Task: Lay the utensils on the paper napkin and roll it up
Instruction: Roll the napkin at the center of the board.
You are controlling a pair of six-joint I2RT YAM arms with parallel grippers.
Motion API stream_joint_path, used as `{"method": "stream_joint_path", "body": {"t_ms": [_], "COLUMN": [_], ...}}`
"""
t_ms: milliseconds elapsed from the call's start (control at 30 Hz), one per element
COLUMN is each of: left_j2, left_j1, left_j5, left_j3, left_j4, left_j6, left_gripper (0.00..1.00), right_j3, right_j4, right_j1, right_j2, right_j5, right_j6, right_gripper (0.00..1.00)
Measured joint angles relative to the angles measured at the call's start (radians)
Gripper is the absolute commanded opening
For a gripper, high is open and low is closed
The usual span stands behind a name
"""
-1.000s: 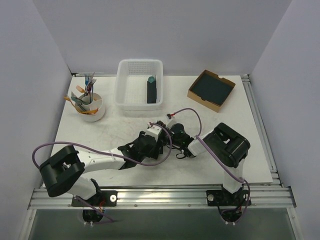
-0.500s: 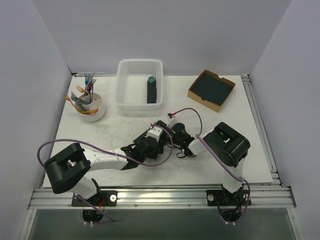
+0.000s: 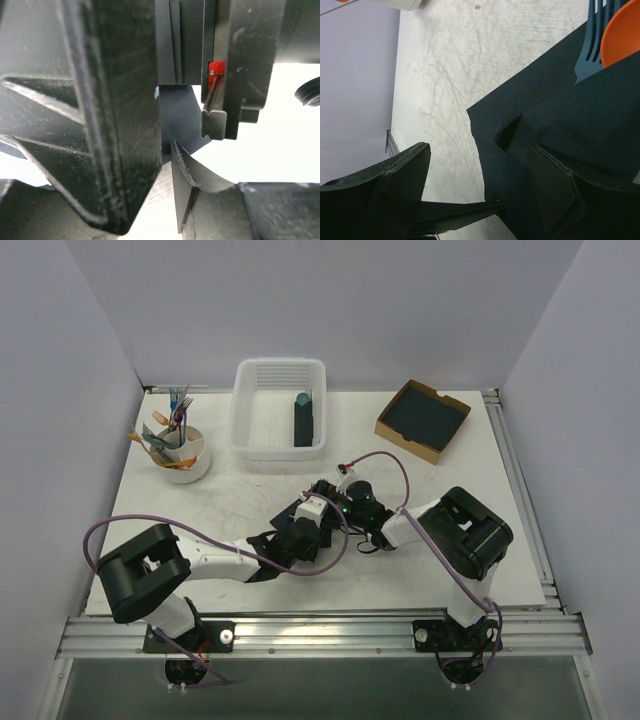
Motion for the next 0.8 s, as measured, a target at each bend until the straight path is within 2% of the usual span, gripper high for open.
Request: {"method": "stream_joint_path", "body": {"t_ms": [633, 800], "left_j2": [0.033, 0.033], "left_j1": [-0.011, -0.013], "left_j5": [0.002, 0.001], "left_j3": [-0.006, -0.011], "left_j4": [0.042, 0.05], "left_j6": [-0.006, -0.006], "left_gripper": [0.44, 0.44], "right_j3": [0.006, 0.006], "right_j4": [-0.197, -0.237], "right_j1": [-0.067, -0.121], "right_j2": [-0.108, -0.144], "right_j5": [-0.002, -0.012], "right_j6": [-0.096, -0.126], "right_gripper": [0.8, 0.7]}}
